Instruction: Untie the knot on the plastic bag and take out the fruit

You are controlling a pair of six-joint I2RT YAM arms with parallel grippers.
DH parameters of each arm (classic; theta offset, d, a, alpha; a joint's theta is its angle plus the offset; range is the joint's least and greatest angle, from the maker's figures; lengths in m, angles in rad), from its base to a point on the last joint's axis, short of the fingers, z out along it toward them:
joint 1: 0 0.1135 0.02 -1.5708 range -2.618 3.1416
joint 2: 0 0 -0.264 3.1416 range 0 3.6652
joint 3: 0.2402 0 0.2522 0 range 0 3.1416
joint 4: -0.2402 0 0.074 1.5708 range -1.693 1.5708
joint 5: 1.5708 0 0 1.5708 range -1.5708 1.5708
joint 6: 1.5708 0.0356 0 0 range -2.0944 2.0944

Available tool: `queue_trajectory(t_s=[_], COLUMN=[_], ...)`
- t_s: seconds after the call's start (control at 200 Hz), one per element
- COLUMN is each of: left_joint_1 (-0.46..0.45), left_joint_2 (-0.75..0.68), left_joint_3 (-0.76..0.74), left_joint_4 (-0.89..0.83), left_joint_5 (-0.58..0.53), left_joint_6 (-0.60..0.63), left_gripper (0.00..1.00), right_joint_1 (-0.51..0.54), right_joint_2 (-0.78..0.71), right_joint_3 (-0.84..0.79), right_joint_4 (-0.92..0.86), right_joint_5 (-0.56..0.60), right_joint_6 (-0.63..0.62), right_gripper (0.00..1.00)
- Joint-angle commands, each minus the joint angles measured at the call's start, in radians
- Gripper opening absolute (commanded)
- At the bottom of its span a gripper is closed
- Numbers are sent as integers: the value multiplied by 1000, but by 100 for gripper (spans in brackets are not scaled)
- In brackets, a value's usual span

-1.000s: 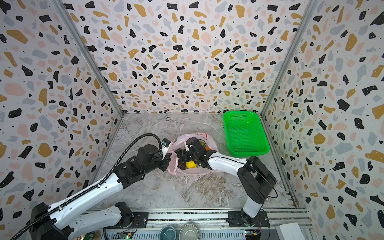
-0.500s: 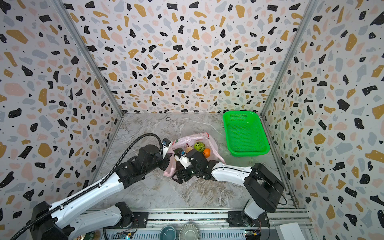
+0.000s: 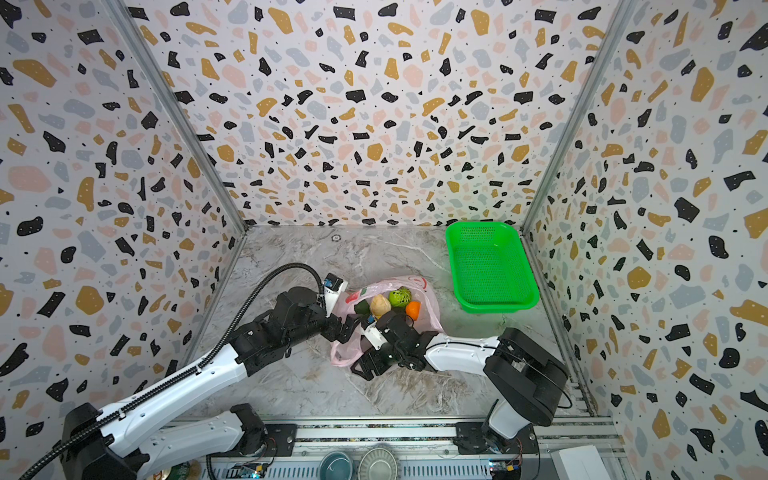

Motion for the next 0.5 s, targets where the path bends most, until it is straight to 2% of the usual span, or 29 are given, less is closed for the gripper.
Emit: queue_trajectory(t_s=[0.0, 0.075, 0.25, 0.36, 0.496], left_joint_1=[3, 2, 3, 2, 2], left_joint_2=[24, 49, 151, 171, 164], left_joint_3=[34, 45, 118, 159, 188], left_joint_4=[65, 57, -93, -204, -295], left_joint_5=[30, 19, -139, -260, -314], left_joint_6=[-53, -74, -109, -110, -88], left_gripper=[100, 100, 99, 89, 74], right_joint_1=[15, 20, 32, 32, 32], right_joint_2=[-41, -42, -59, -70, -80], right_joint_3=[-19, -18, -23, -36, -47], right_joint_4=[14, 14, 19, 20, 15], right_joint_5=[47, 65, 105, 118, 126], right_joint_6=[22, 26, 39, 49, 55], right_gripper=[89, 89, 89, 89, 90])
